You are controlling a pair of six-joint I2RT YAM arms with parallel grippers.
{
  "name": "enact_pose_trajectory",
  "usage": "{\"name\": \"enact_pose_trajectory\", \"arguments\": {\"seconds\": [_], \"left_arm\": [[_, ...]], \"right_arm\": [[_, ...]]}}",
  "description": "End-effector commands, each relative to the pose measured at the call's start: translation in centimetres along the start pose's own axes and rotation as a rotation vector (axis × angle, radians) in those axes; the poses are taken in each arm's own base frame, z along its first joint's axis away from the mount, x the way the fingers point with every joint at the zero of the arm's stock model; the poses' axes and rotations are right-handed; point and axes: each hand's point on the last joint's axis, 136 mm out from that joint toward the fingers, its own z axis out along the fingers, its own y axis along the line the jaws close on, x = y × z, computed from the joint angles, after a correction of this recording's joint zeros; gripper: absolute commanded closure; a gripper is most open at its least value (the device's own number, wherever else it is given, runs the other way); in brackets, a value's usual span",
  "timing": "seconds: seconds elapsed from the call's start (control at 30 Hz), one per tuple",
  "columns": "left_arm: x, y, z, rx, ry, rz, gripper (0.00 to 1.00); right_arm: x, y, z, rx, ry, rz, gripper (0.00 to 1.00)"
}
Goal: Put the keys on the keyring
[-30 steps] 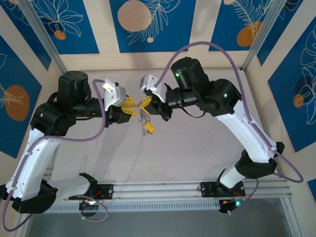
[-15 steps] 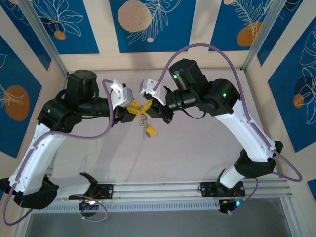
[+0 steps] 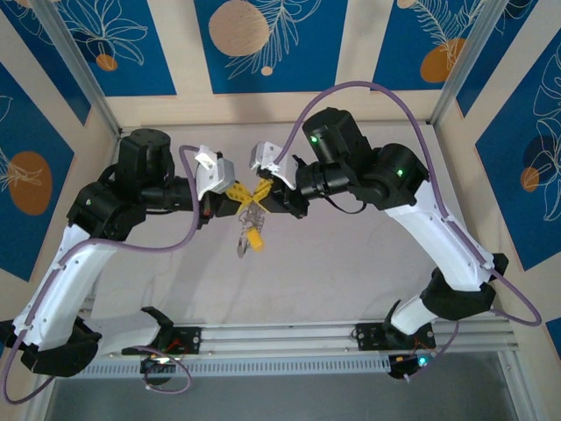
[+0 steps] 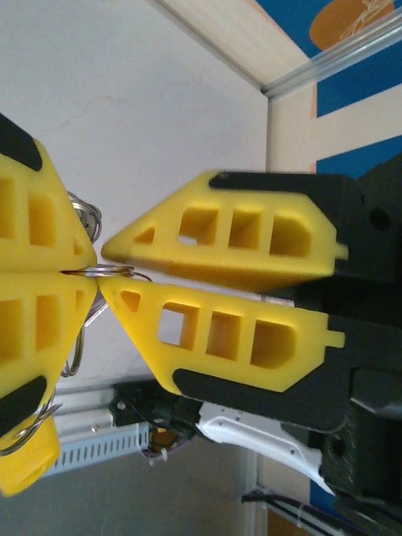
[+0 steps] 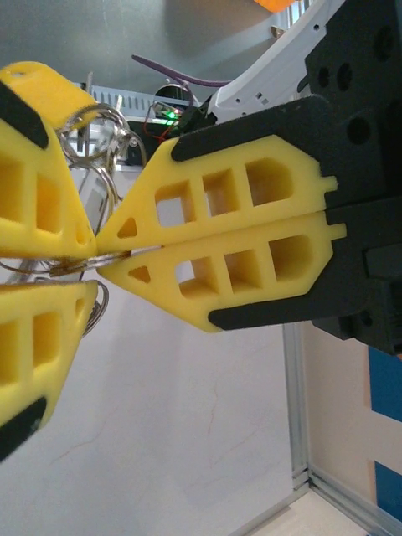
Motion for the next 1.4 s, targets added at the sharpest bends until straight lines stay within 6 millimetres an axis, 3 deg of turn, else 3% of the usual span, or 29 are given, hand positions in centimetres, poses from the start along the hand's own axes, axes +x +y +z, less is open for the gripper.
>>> {"name": "enact_pose_trajectory", "arguments": {"seconds": [0.0,0.23,0.53,0.6,0.73,0.83,1.07,1.37], "left_arm": [[-3.3,-0.9,-0.7,0.032,-0.128,0.065,1.0],[-3.8,-1.3,-0.8,0.054,-0.151,0.066,1.0],[-3.8,-1.3,-0.7,0.059,-0.157,0.061,1.0],[-3.8,-1.3,-0.7,0.059,-0.157,0.059,1.0],[-3.8,-1.3,-0.6,0.065,-0.163,0.062,1.0],[-4.0,-1.5,-0.7,0.07,-0.177,0.07,1.0],[-5.0,-2.5,-1.7,0.09,-0.25,0.113,1.0],[-5.7,-3.1,-1.9,0.124,-0.298,0.127,1.0]], "right_arm": [[-0.4,0.8,-0.4,-0.036,-0.043,0.018,0.81],[-0.2,0.9,-1.5,-0.056,-0.096,0.073,0.69],[0.3,1.0,-1.7,-0.103,-0.11,0.114,0.63],[0.3,0.9,-1.6,-0.103,-0.112,0.119,0.67],[0.1,0.9,-1.9,-0.118,-0.13,0.134,0.86],[0.1,0.8,-2.0,-0.127,-0.144,0.148,0.95],[0.6,0.0,-1.6,-0.187,-0.163,0.221,0.98],[-0.6,1.1,-0.7,-0.371,-0.21,0.264,0.95]]}}
